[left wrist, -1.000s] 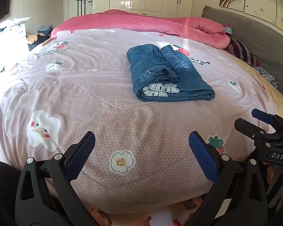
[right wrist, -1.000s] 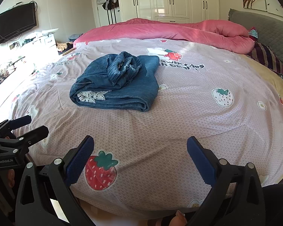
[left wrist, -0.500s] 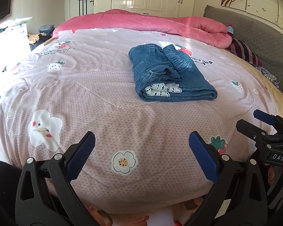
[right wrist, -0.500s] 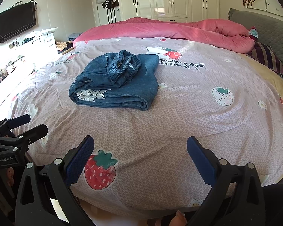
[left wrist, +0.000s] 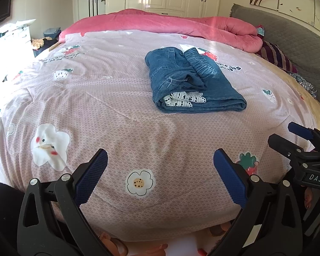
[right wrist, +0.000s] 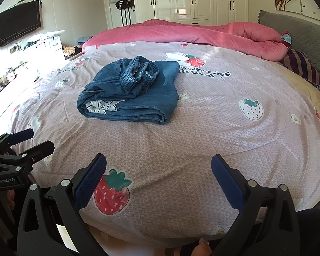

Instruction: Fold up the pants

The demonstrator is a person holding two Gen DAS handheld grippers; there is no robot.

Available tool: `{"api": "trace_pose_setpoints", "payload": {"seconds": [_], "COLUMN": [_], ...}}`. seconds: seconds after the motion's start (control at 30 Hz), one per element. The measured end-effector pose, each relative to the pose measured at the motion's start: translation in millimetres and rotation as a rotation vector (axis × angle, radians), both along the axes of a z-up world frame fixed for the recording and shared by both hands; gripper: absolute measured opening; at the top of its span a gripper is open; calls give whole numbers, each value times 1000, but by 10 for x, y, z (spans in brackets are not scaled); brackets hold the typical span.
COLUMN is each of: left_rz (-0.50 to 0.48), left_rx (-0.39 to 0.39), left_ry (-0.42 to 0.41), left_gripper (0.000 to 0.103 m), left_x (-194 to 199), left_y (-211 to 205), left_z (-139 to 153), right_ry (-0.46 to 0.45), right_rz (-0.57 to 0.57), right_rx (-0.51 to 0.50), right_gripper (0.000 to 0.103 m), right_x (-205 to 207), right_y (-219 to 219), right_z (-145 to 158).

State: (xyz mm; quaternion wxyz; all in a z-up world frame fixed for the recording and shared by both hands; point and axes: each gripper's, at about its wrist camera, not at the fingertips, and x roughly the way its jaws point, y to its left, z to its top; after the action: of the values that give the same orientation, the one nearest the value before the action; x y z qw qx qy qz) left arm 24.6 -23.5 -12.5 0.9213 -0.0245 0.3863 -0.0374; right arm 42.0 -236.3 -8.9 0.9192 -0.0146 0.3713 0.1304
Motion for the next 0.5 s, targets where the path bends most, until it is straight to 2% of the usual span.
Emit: {"api": "trace_pose_setpoints", "payload": {"seconds": [0.33,0.5], "left_rz": [-1,2], "left_rx": [16,39], "left_ry": [-11,-41], "left_gripper": [93,93], "left_x": [-10,-34], "left_y": [-39,-88], "left_z": [23,66], "right_ry": [0,8], "right_rz": [-3,-18], "right_rx": [-2,-10], "right_gripper": [98,98], "right_x": [8,32], "right_y": [-19,-39], "right_z": [-17,-31]}}
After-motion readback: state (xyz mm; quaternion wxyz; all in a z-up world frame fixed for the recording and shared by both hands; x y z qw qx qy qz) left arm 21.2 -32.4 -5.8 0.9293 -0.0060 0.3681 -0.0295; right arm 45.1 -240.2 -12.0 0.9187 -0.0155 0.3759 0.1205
